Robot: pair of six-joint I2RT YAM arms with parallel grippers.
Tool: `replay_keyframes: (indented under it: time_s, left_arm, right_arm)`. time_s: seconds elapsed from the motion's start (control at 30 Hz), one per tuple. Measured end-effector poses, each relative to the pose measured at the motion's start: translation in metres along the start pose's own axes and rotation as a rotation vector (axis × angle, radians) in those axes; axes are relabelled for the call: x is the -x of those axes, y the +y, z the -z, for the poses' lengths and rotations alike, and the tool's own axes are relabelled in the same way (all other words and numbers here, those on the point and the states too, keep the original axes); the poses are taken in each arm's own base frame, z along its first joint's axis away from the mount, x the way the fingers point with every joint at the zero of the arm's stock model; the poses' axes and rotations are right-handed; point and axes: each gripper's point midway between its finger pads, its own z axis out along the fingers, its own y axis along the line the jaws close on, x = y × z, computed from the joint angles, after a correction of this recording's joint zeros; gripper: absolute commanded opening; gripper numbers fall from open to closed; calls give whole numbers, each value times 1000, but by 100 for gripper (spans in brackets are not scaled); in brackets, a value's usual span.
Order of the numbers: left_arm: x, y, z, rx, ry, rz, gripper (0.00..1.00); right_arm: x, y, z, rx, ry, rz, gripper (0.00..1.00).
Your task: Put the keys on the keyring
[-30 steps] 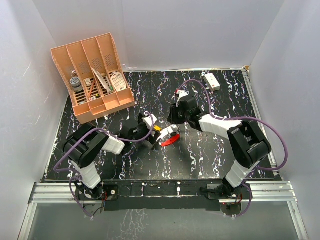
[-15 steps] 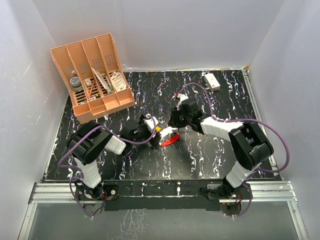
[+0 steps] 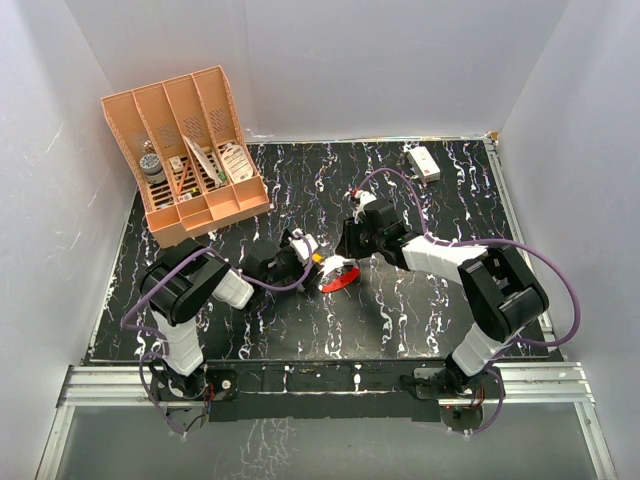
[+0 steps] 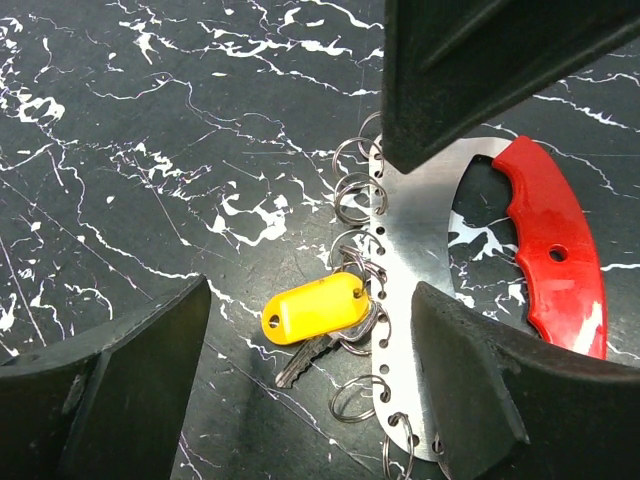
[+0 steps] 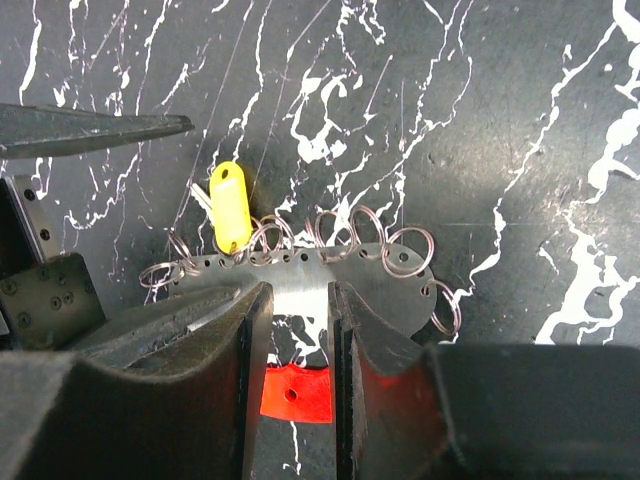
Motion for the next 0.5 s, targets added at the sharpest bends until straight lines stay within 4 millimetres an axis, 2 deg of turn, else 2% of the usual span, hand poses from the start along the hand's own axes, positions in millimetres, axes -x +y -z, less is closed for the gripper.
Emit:
replay_keyframes:
  time_s: [0.2,0.5]
  left_arm:
    - [-8,-2,-5,-11,12,-5,66]
    - [-5,-4,-9,-26,-5,-18,56]
  right_arm:
    - [-7,-1,0,5,13,-2,27]
    - [-6,0,0,11,10,-1,27]
